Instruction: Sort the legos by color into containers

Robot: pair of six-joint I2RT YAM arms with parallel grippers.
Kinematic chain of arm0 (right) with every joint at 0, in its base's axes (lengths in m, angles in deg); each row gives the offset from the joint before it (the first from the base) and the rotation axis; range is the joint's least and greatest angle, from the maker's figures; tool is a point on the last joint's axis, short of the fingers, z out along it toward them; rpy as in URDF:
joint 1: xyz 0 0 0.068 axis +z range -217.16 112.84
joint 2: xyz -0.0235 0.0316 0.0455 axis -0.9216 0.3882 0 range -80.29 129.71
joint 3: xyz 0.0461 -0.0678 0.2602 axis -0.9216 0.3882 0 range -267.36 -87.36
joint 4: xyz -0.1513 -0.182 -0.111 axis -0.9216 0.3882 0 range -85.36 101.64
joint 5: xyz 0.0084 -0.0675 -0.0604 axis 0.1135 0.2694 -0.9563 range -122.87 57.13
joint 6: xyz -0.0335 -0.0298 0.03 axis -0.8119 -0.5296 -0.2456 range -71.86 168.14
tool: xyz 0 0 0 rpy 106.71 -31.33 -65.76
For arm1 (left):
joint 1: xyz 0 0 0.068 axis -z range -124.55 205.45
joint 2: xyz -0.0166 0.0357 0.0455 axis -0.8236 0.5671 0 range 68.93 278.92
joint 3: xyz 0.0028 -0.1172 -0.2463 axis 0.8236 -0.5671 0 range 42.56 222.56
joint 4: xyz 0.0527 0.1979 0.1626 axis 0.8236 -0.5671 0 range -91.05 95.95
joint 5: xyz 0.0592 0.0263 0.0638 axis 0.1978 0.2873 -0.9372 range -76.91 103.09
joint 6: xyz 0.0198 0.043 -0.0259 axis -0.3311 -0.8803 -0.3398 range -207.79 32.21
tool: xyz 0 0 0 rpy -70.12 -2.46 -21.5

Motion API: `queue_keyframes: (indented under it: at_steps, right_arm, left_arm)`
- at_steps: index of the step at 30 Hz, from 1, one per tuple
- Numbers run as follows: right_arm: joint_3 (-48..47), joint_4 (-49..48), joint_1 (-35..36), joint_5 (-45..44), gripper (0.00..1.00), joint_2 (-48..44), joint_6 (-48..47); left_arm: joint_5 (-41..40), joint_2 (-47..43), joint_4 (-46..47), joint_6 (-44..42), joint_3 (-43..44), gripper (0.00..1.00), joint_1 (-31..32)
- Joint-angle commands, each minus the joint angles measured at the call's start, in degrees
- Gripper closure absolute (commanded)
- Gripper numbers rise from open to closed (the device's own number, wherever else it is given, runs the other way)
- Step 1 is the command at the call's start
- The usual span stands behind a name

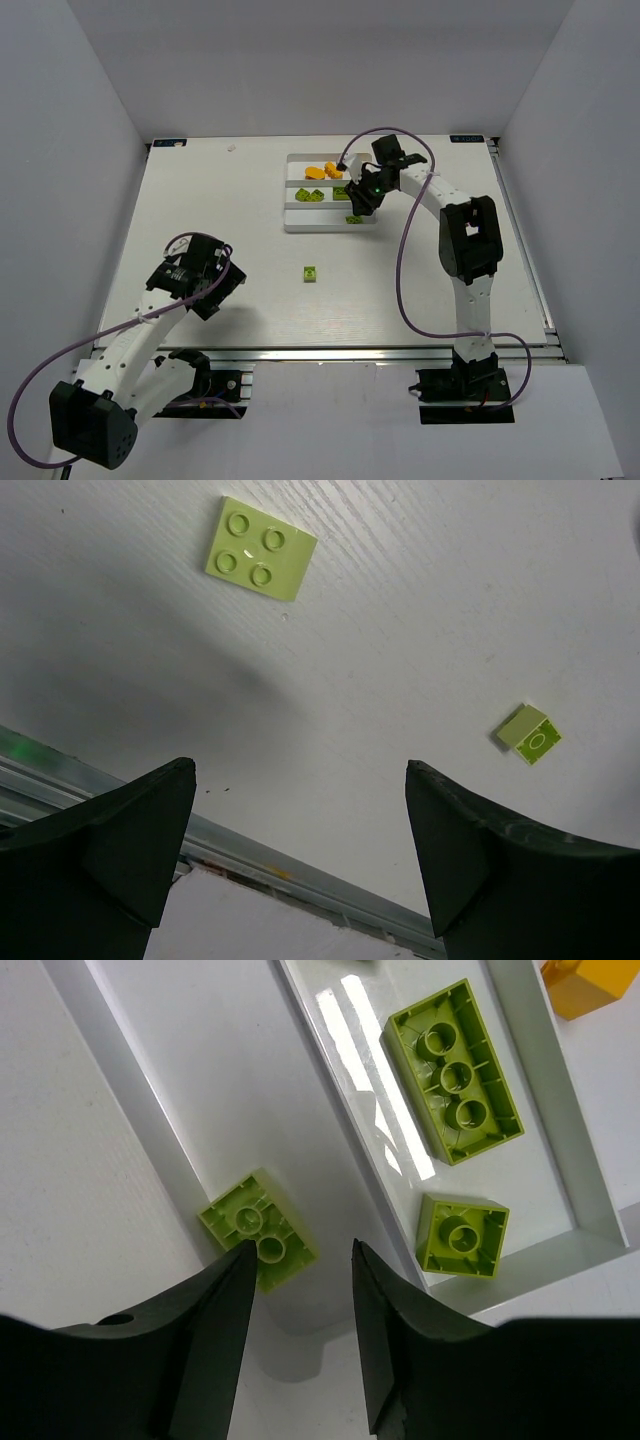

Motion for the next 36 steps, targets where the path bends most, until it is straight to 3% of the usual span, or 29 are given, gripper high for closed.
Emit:
queue_keyframes:
  at_steps: [1,6,9,10,14,19,29,36]
  right_arm:
    - [-2.9,-1.0,0.0,1.4,0.50,-2.0,1.1]
    - [-1.3,-1.6,-0.4,5.6,0.46,-10.4,6.4]
    - [0.3,3.1,-0.7,13.5,0.39,-15.7,4.7]
    - [3.9,3.9,-0.7,15.4,0.31,-17.7,3.8]
    - [16.1,3.7,-0.2,24.3,0.20,-26.2,-0.2]
    - [27.2,0.4,-0.1,27.5,0.19,-33.8,-0.5]
    - [29.2,1.0,-0.3,28.4,0.18,-36.4,-1.0]
    - [30.6,0.4,-0.4,28.9,0.18,-37.3,0.5]
  left_arm:
    - [-0.4,-1.4,0.3,1.0,-0.5,0.05,-0.1]
    - [-1.2,-1.1,0.8,1.9,-0.7,0.04,-0.1]
    - [-2.6,0.2,0.9,4.4,-0.7,0.05,-0.1]
    - [-3.0,0.8,1.1,4.9,-0.7,0.03,-0.1]
    - [-5.6,4.1,0.1,7.7,0.0,0.02,-0.1]
    - [-9.4,10.9,0.6,7.1,2.3,0.02,-0.6]
    - [-9.7,22.0,6.0,12.4,4.9,0.02,-2.4]
    - [-8.7,25.2,8.1,14.7,5.4,0.05,-5.1]
